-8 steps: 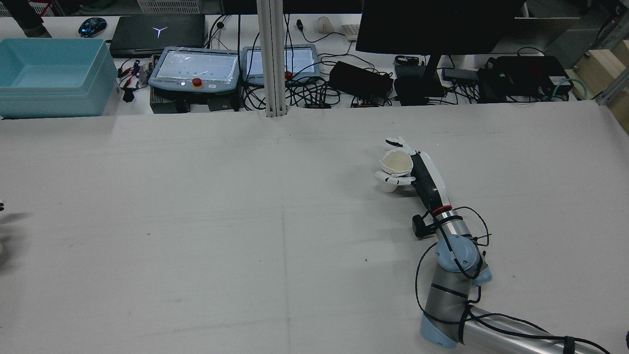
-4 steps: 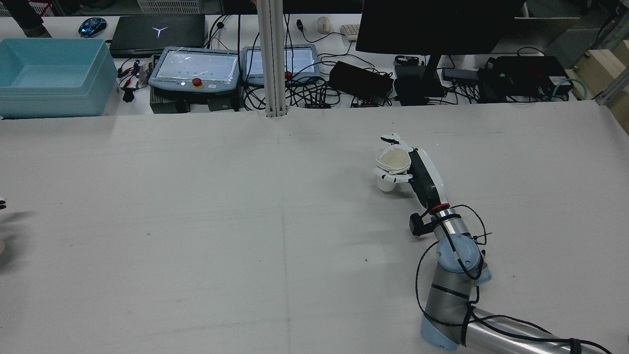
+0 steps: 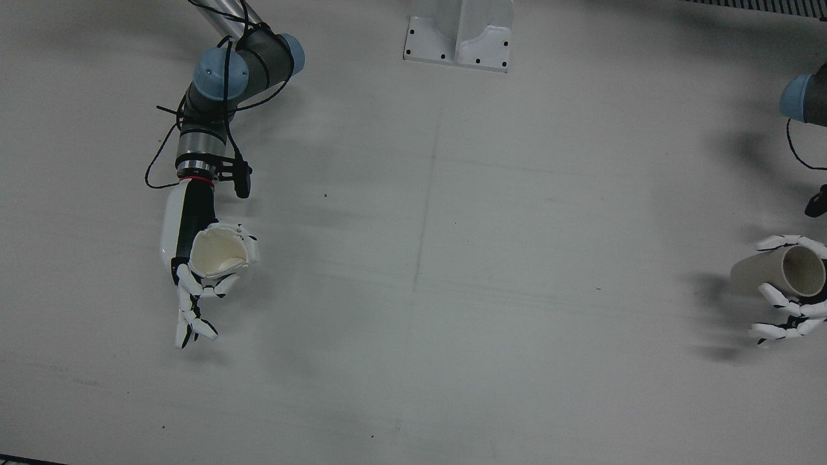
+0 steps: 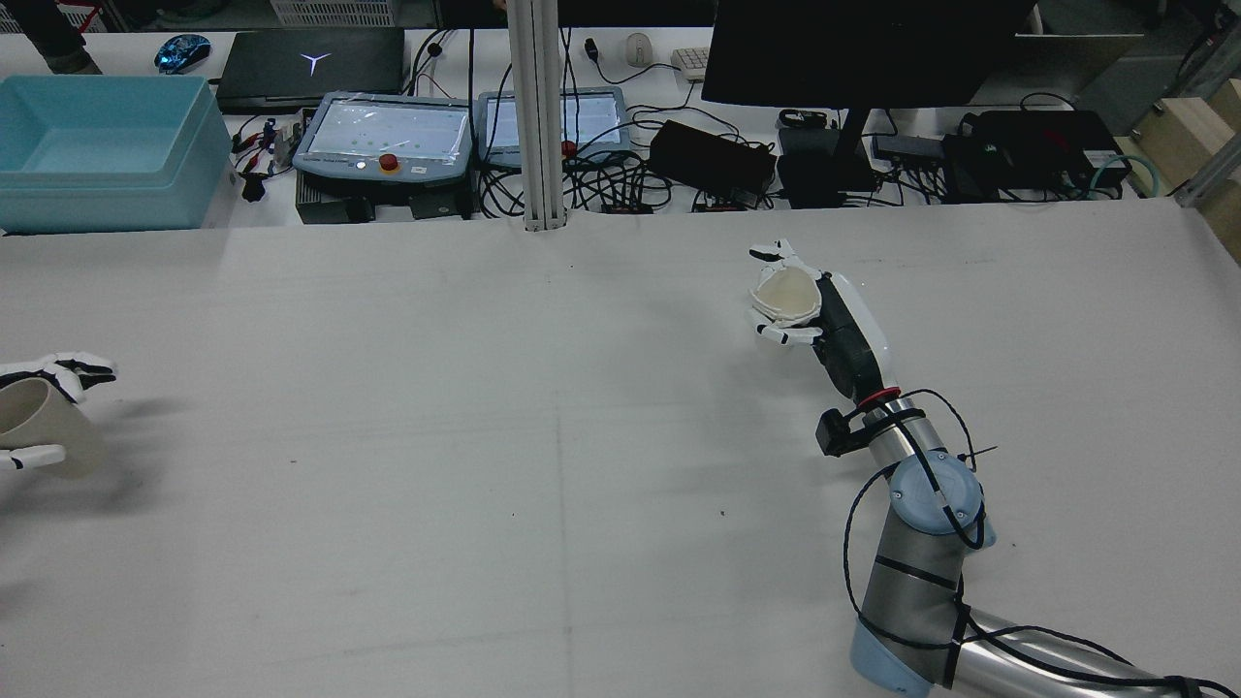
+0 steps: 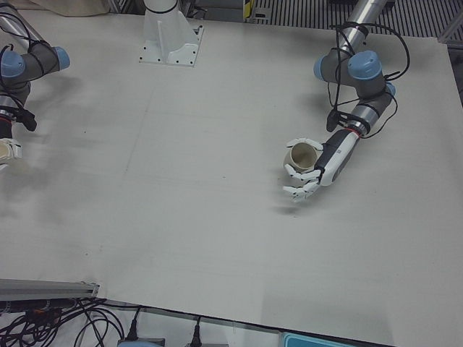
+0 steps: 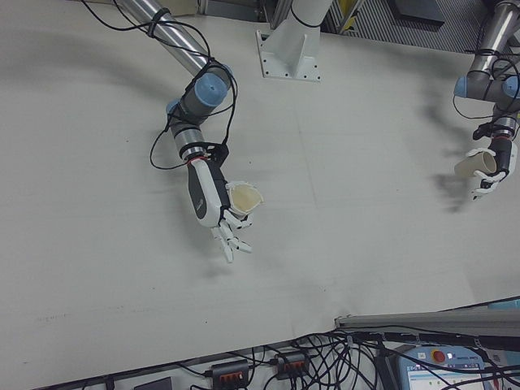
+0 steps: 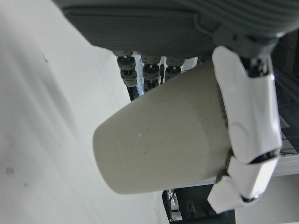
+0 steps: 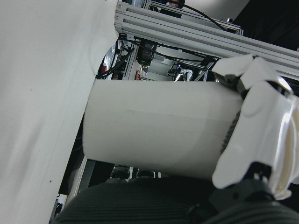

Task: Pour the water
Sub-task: 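Lift the white cup off the table with the right hand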

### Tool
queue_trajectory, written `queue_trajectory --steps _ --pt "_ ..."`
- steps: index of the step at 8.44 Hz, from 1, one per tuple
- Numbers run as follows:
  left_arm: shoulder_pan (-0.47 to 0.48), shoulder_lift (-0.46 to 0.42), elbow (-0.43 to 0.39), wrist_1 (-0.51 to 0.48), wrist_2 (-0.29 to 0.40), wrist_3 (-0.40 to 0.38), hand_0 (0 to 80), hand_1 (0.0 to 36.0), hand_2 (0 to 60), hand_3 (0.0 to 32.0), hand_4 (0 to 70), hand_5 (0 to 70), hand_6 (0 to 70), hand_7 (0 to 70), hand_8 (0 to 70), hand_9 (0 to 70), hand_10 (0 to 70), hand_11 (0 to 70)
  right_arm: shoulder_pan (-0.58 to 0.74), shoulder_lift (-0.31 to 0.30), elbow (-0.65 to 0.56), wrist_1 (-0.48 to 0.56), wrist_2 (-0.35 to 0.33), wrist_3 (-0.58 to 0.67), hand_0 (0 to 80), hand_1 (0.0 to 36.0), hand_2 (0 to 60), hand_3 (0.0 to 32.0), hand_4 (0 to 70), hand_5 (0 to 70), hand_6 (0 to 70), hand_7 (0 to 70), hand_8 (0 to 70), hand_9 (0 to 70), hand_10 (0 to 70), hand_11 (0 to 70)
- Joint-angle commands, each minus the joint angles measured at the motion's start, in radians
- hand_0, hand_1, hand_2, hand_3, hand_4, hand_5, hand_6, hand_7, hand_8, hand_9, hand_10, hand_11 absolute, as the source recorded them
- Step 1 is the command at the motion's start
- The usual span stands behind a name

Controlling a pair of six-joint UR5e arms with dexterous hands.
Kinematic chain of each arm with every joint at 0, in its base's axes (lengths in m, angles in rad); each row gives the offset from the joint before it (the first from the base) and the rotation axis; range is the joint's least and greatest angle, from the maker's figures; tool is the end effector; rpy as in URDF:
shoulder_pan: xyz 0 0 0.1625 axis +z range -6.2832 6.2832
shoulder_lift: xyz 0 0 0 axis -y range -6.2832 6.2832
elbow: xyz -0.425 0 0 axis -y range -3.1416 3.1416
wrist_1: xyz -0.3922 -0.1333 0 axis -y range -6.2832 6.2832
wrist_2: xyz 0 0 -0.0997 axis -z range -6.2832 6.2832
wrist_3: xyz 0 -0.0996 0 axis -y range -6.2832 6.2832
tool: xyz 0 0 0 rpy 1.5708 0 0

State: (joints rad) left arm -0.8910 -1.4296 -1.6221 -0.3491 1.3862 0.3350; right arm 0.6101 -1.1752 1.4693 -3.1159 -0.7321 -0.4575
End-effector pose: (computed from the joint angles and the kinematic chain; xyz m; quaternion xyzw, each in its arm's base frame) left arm 0.1656 -0.4460 0.6898 -0.0800 0.7871 -0.5662 0.2312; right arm -0.4005 -0.5330 0.5147 0.0466 -0.7765 0.6208 0.0977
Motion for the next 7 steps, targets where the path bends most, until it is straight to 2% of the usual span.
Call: queue_trajectory --steps 1,3,5,7 --pt "0.076 -0.18 -0.06 0.172 0.027 0.039 52.7 34.1 60.0 0.0 60.6 70.0 17.1 32.6 16.8 26.8 8.5 14.0 0.023 -0.009 0.206 -0.114 -0.026 -0.109 50.6 27.7 59.2 0.0 26.3 70.0 13.1 23.3 1.6 3.6 4.2 8.1" --pt "0.079 -0.314 -0.055 0.247 0.043 0.146 53.3 33.6 60.0 0.0 60.8 70.0 17.3 33.4 17.0 27.2 8.7 14.4 0.062 -0.003 0.381 -0.191 -0.079 -0.255 51.0 29.4 60.0 0.0 24.0 70.0 12.8 23.3 1.5 3.8 4.1 8.0" --pt "0.083 -0.42 -0.056 0.28 0.069 0.251 51.8 33.1 60.0 0.0 57.9 70.0 17.2 32.9 17.5 27.9 8.9 14.5 0.076 0.014 0.529 -0.222 -0.089 -0.448 52.0 30.9 60.0 0.0 24.7 70.0 13.7 25.4 1.7 4.7 4.3 8.4" --pt "0.188 -0.454 -0.071 0.286 0.065 0.288 52.3 33.4 60.0 0.0 56.4 70.0 16.4 32.7 17.3 27.7 8.8 14.4 0.076 0.083 0.612 -0.248 -0.134 -0.777 52.2 34.4 60.0 0.0 26.7 70.0 15.7 31.0 2.1 6.4 4.2 8.3"
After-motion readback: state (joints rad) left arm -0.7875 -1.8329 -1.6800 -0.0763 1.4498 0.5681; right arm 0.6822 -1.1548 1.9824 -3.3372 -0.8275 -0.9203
